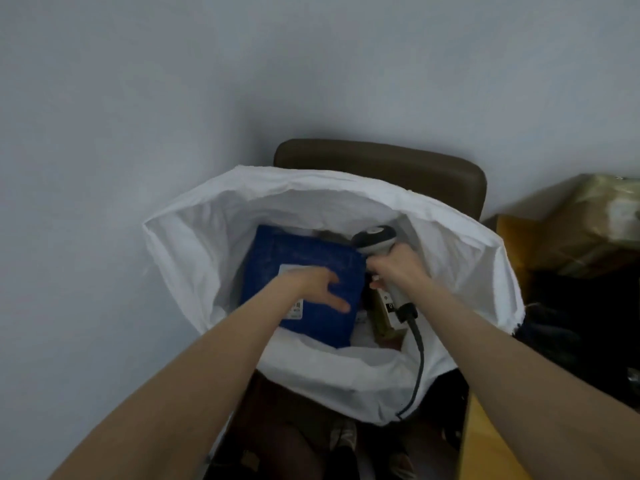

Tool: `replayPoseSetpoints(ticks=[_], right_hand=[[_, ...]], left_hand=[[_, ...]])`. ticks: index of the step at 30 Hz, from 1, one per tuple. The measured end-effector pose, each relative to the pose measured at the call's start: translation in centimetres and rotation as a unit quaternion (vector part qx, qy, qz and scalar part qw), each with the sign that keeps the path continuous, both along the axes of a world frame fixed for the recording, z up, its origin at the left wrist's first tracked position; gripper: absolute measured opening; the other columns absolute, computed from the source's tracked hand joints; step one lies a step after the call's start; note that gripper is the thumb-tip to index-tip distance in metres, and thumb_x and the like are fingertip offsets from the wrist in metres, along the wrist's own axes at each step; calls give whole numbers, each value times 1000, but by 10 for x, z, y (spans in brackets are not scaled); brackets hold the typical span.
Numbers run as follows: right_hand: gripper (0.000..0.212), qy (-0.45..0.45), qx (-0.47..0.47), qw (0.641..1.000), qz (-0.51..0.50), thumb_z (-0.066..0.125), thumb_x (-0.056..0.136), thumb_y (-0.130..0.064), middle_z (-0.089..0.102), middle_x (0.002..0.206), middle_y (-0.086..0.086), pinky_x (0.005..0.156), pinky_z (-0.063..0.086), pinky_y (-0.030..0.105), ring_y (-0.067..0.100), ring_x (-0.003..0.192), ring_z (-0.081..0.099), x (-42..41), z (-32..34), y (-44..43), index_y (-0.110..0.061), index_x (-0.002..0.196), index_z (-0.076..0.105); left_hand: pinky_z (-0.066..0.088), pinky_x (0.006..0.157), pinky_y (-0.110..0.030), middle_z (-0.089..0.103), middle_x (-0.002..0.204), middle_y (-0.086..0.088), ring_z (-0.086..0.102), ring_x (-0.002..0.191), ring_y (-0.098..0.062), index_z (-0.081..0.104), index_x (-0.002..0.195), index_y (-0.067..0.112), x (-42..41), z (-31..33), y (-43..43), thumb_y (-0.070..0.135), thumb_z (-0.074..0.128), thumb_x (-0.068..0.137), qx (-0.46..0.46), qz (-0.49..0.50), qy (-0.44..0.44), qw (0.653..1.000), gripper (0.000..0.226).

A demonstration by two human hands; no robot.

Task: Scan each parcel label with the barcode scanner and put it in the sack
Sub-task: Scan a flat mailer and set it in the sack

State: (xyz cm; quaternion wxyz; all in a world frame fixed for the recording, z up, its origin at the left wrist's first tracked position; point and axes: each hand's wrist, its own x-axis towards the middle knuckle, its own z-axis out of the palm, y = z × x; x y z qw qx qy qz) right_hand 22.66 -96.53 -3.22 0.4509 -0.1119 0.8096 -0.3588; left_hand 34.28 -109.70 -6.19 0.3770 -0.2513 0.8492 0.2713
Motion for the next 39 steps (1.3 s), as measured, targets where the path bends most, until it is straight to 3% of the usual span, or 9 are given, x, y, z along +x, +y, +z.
replayPoseSetpoints(ticks=[3,6,9,14,19,21,27,34,39], right_hand=[[24,-38,1,999,-19,67,75,-9,68,95,19,66,61,45,31,75,69,23,-6,19,-1,97,63],[28,-65,14,997,-24,64,76,-1,65,97,24,76,59,48,38,87,67,46,-9,39,3,104,60],[41,-55,36,998,12,68,62,-17,65,104,23,87,56,51,41,97,64,60,-26,62,-3,100,60],[32,-30,36,999,-6,67,76,-13,64,104,18,90,54,47,32,97,62,76,-24,94,-2,105,60],[10,-37,-18,997,-72,65,76,-11,65,78,19,54,54,31,27,65,61,86,-1,103,-4,80,59],[13,-39,-36,993,-108,63,66,-13,68,76,24,63,56,43,31,64,63,90,7,105,-2,73,62],[9,-80,-102,966,-225,56,80,-1,56,61,20,52,45,36,24,45,44,112,50,127,0,71,56],[7,-68,-141,935,-318,60,85,-4,63,63,18,45,42,28,18,44,49,126,80,177,2,90,60],[8,-56,-161,913,-370,63,79,-5,58,54,13,49,41,29,20,42,47,124,94,236,-2,72,59]], left_hand=[[26,113,-40,20,159,-1,25,143,-26,4,154,25,41,-10,48,64,67,75,-7,-82,-135,987,108],[39,100,-44,43,146,-3,45,128,-28,20,151,32,75,-20,89,49,61,87,-74,-174,-123,974,78],[46,87,-36,60,125,-5,57,107,-24,54,129,20,92,-10,98,31,55,93,-48,-116,-76,989,37],[38,94,-32,52,132,0,49,111,-19,49,133,18,104,12,93,36,67,86,18,-49,-116,992,54],[35,107,-36,51,137,5,47,125,-17,50,137,24,102,17,95,42,71,82,59,-27,-49,997,62],[35,108,-35,52,138,2,47,127,-18,47,140,22,100,29,91,46,69,83,46,22,-3,999,65],[46,91,-40,45,136,-7,46,121,-25,39,143,18,80,58,91,45,64,85,-223,10,180,958,68],[44,91,-41,43,135,-9,43,124,-27,43,136,17,48,85,140,41,67,85,-230,-44,244,941,62],[48,87,-39,46,131,-8,46,119,-26,46,132,18,19,100,195,43,68,84,-215,-68,267,937,59]])
